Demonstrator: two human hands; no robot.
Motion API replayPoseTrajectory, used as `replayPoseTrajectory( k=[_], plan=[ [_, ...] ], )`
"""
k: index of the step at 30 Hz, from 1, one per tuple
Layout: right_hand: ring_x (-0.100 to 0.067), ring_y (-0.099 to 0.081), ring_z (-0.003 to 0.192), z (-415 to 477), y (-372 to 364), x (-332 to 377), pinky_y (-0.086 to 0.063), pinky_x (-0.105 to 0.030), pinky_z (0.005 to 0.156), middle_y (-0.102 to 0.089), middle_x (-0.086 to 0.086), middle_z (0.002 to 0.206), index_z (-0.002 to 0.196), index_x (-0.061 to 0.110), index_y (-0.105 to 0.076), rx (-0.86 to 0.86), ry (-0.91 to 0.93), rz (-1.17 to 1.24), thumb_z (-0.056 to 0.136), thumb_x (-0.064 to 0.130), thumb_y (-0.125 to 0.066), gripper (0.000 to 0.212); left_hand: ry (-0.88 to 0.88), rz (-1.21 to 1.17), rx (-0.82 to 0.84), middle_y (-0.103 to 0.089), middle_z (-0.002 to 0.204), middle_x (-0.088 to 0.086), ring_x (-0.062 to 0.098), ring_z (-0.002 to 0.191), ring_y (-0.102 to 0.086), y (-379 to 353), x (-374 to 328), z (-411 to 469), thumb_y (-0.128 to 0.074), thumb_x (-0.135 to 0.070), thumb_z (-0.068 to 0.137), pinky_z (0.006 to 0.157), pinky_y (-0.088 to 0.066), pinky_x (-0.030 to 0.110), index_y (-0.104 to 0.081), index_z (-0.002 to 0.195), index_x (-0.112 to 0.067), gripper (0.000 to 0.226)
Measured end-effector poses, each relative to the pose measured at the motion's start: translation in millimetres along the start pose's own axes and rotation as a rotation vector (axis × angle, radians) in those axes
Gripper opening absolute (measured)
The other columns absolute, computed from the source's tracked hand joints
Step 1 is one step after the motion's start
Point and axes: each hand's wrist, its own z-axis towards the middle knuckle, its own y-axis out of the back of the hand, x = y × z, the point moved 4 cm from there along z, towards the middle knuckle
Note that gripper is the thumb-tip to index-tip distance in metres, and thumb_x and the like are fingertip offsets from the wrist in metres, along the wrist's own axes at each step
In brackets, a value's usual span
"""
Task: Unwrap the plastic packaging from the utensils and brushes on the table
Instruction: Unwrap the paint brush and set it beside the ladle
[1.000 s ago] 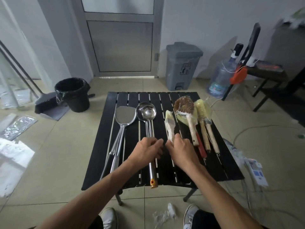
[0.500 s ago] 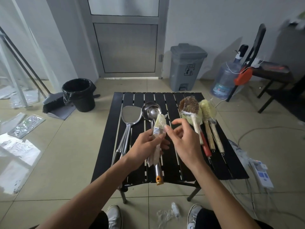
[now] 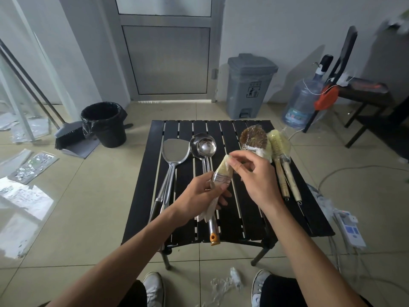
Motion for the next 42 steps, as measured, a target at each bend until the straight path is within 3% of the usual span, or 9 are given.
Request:
replayPoseTrajectory(
  k=[4, 8, 12, 18, 25, 29, 33, 36, 42],
  plan=[
    [-0.008, -0.072, 0.078, 0, 6, -3, -0.062, -0.035, 0.074, -0.075, 0.006, 0.083, 0.102, 0.016, -0.078, -0.038, 0.001, -0.011, 0.095, 0.026, -0.073, 0.013, 0.005, -0.030, 0.017, -0.075, 0.109, 0.016, 0.021, 0.086, -0.073, 0, -1, 0, -0.058, -0.022, 0.108, 0.076, -0.059, 0.029, -0.059, 0.128, -0.007, 0.026],
    [0.001, -0.068, 0.069, 3, 18, -2, -0.051, -0.011, 0.066, -0.071, 0.012, 0.074, 0.096, 0.016, -0.076, -0.088, 0.025, -0.112, 0.096, 0.027, -0.072, 0.012, 0.050, -0.011, -0.049, -0.075, 0.107, 0.018, 0.021, 0.081, -0.071, 2, 2, 1, -0.060, -0.022, 0.107, 0.075, -0.060, 0.034, -0.061, 0.125, -0.008, 0.023],
    [0.001, -0.067, 0.072, 6, 26, 5, -0.049, -0.008, 0.064, -0.069, 0.014, 0.075, 0.092, 0.021, -0.072, -0.065, 0.061, -0.193, 0.096, 0.026, -0.071, 0.006, 0.105, 0.159, -0.158, -0.074, 0.103, 0.013, 0.022, 0.083, -0.071, 7, 6, 1, -0.061, -0.019, 0.105, 0.080, -0.062, 0.045, -0.063, 0.117, -0.008, 0.016],
    [0.011, -0.063, 0.070, 20, 56, -1, -0.041, 0.000, 0.062, -0.068, 0.015, 0.071, 0.085, 0.023, -0.070, -0.143, 0.027, -0.234, 0.097, 0.022, -0.071, 0.011, 0.032, 0.195, 0.076, -0.074, 0.094, 0.004, 0.011, 0.073, -0.064, 11, -16, 1, -0.059, -0.020, 0.107, 0.070, -0.053, 0.025, -0.067, 0.108, -0.009, 0.014],
    [-0.003, -0.072, 0.073, 19, 53, -14, -0.050, -0.011, 0.060, -0.076, 0.006, 0.080, 0.099, 0.021, -0.072, -0.109, -0.071, 0.014, 0.100, 0.030, -0.067, 0.011, 0.053, 0.099, 0.229, -0.070, 0.084, -0.006, 0.016, 0.074, -0.059, 3, -17, -1, -0.053, -0.016, 0.109, 0.073, -0.052, 0.034, -0.061, 0.113, 0.006, 0.025],
    [-0.015, -0.074, 0.071, 7, 29, -17, -0.051, -0.022, 0.056, -0.078, 0.001, 0.090, 0.112, 0.022, -0.069, 0.219, -0.322, 0.196, 0.089, 0.069, -0.060, 0.053, 0.048, 0.072, 0.238, -0.071, 0.084, -0.007, 0.012, 0.074, -0.062, 0, -11, -2, -0.054, -0.018, 0.109, 0.070, -0.053, 0.027, -0.063, 0.111, -0.003, 0.018],
    [-0.013, -0.068, 0.064, 4, 24, -14, -0.054, -0.033, 0.060, -0.072, -0.003, 0.073, 0.085, 0.010, -0.071, 0.156, -0.095, -0.024, 0.097, 0.045, -0.067, 0.038, 0.089, 0.070, 0.243, -0.072, 0.099, 0.008, 0.017, 0.076, -0.062, -3, -5, 0, -0.056, -0.020, 0.108, 0.073, -0.055, 0.034, -0.060, 0.118, 0.002, 0.024],
    [-0.016, -0.070, 0.065, 9, 29, -16, -0.059, -0.046, 0.066, -0.071, 0.000, 0.073, 0.080, 0.014, -0.073, 0.063, -0.021, -0.065, 0.098, 0.041, -0.067, 0.034, 0.065, 0.079, 0.255, -0.069, 0.084, -0.003, 0.015, 0.072, -0.059, -3, -8, 1, -0.055, -0.024, 0.109, 0.070, -0.052, 0.032, -0.062, 0.111, 0.006, 0.030],
    [-0.005, -0.064, 0.061, 13, 29, -25, -0.048, -0.022, 0.053, -0.072, 0.004, 0.069, 0.084, 0.024, -0.080, 0.015, -0.165, 0.245, 0.097, 0.043, -0.069, 0.026, 0.108, -0.146, 0.291, -0.073, 0.097, 0.013, 0.020, 0.082, -0.068, -6, -12, 3, -0.052, -0.028, 0.110, 0.074, -0.058, 0.029, -0.062, 0.119, 0.013, 0.043]
  ],
)
